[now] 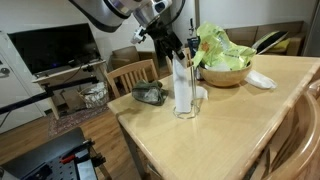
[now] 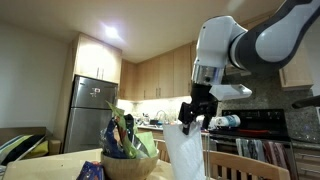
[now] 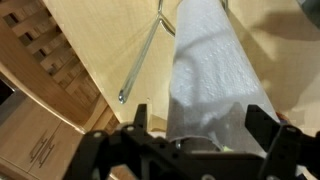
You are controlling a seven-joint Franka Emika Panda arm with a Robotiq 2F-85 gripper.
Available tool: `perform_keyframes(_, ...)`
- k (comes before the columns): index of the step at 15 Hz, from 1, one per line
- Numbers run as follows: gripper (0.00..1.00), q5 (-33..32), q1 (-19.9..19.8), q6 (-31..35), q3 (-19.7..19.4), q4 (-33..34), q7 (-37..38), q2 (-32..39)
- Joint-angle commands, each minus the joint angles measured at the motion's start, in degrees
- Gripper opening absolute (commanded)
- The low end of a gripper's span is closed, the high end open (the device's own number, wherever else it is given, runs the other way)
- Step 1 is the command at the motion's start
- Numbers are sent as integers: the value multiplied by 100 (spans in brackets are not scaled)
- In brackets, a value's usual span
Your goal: Remove the paper towel roll from the holder, move the holder to the right side of the table
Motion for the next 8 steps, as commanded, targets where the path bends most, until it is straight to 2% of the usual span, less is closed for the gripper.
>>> perform_keyframes(1,100,-480,56,187,-122,244,342,226)
perform_keyframes(5,100,-810,46,207,-165,381,624,351)
perform_keyframes(6,90,-830,47,182,-166,405,641,372)
perform_keyframes(7,72,-853,48,172,-166,423,683,386)
perform_keyframes(8,66,-862,49,162,-166,442,697,402)
